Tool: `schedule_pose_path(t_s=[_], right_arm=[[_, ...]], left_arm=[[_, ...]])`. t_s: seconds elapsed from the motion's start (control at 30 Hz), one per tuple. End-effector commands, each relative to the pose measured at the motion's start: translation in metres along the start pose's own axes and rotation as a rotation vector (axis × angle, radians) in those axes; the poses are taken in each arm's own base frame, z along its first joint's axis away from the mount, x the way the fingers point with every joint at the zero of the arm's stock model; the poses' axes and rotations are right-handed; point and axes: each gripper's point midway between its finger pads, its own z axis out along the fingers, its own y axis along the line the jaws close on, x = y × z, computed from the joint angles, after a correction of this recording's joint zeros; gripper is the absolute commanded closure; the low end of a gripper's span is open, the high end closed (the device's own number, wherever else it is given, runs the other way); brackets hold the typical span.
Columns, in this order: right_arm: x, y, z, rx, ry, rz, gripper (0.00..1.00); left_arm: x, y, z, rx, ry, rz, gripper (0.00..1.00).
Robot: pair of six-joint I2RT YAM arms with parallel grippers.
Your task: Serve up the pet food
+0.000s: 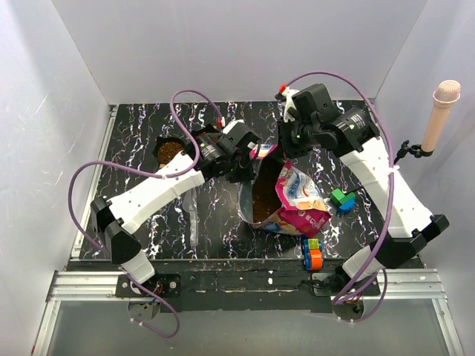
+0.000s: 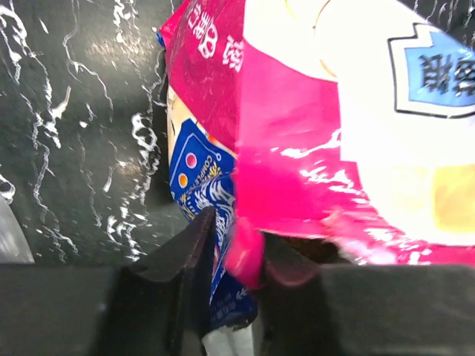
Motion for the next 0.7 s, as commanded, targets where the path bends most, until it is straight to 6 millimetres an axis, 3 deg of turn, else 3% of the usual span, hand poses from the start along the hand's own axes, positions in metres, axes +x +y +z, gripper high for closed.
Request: schedule_pose_path(t_s=[0.0,0.03,0.23,0.33,0.53,0.6,0.67], right_arm=[[-0.086,0.086,-0.065,-0.357,-0.407,-0.137,0.99],[-0.088,0.091,-0.063,-0.374,-0.406,-0.148,0.99],[-0.088,0.136,-0.054,-0.518,-0.358,-0.199,0.99],[-0.080,0.153,-0.051,-0.536,-0.333,-0.226,0.99],[-0.033,0.148,-0.042,-0.505,-0.186,-0.228,0.99],[-0.018,0.138,-0.043,-0.480,-0.160,-0.234,0.91],[-0.006,0.126,-0.047,-0.447,-0.153,-0.244,0.66]], left_arm=[[-0.027,0.022,-0.015,-0.079,-0.062,-0.010,0.93],[-0.029,0.028,-0.019,-0.103,-0.071,-0.020,1.00],[-0.046,0.054,-0.076,-0.118,-0.212,-0.202,1.00],[-0.042,0.068,-0.100,-0.110,-0.234,-0.343,1.00],[-0.013,0.051,-0.101,0.001,-0.101,-0.502,1.00],[-0.007,0.047,-0.101,0.014,-0.078,-0.529,1.00],[-0.006,0.044,-0.102,0.025,-0.071,-0.550,1.00]])
